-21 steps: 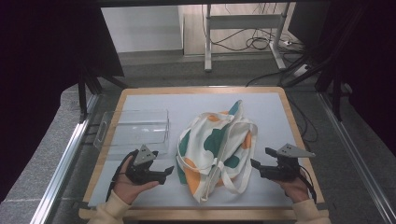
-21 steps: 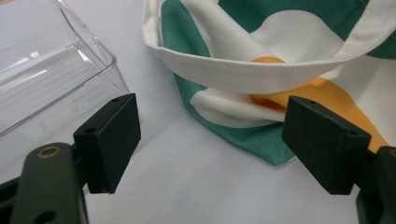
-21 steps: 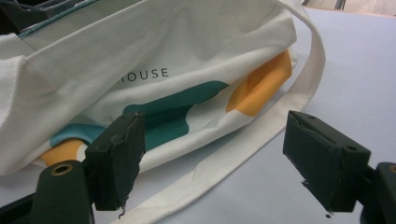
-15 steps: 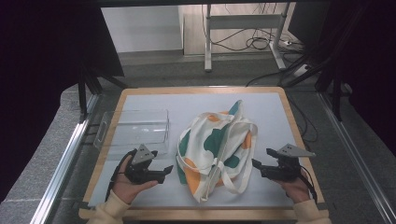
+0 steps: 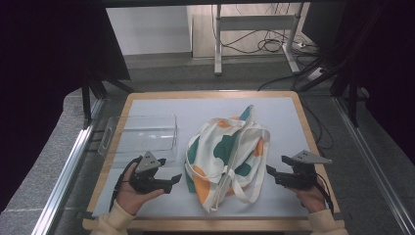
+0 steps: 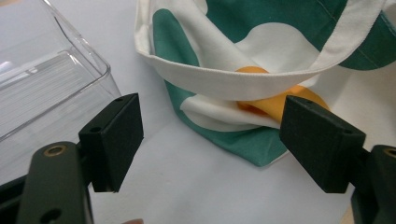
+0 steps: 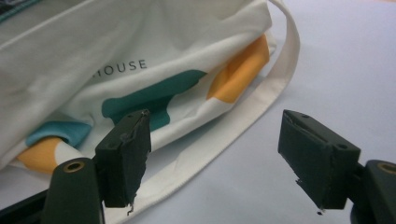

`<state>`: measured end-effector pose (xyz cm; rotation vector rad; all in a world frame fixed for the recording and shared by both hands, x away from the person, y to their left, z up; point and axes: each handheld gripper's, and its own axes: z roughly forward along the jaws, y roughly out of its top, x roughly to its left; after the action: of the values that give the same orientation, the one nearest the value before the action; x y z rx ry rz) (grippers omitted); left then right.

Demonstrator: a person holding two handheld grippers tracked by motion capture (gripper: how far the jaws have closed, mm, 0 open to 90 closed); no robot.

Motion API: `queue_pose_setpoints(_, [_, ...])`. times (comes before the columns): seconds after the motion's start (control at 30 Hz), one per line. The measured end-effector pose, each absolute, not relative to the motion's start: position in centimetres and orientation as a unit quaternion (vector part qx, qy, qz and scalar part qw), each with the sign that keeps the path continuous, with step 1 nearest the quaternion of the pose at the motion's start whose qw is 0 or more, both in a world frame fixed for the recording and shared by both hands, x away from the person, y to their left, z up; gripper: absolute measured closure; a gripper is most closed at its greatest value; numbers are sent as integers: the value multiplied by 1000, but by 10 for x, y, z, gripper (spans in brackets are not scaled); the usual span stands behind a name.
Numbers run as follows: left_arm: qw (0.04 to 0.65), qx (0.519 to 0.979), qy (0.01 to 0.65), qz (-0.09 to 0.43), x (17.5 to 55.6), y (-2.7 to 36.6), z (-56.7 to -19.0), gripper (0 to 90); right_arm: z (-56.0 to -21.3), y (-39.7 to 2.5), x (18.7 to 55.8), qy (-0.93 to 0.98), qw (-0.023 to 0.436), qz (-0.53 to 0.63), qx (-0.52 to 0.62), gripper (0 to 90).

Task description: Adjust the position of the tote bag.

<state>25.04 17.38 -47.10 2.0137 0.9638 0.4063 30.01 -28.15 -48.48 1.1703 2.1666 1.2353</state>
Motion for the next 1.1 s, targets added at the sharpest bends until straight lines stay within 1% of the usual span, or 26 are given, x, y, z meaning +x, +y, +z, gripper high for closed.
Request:
queue_pose_setpoints(0.2, [417, 813, 376, 154, 252, 166, -468, 221, -485, -283, 300, 774, 187, 438, 417, 252])
queue_pose_setpoints(0.27, [417, 814, 376, 151, 253, 165, -466, 243, -485, -284, 300, 772, 188, 440, 419, 252])
queue_pose_setpoints(0.4, [426, 809, 379, 143, 253, 165, -456, 257, -482, -283, 299, 770, 193, 441, 418, 252])
queue_pose_setpoints(0.67, [428, 814, 369, 139, 261, 149, -441, 238, -483, -282, 300, 772, 195, 440, 417, 252])
queue_pose_setpoints(0.7, [423, 819, 365, 130, 264, 145, -438, 243, -483, -283, 301, 770, 196, 440, 419, 253])
queue_pose_setpoints(0.9, [418, 825, 364, 109, 265, 142, -441, 257, -483, -285, 301, 763, 191, 443, 430, 250])
queue_pose_setpoints(1.1, [416, 830, 359, 101, 261, 142, -444, 262, -486, -283, 303, 766, 191, 437, 431, 250])
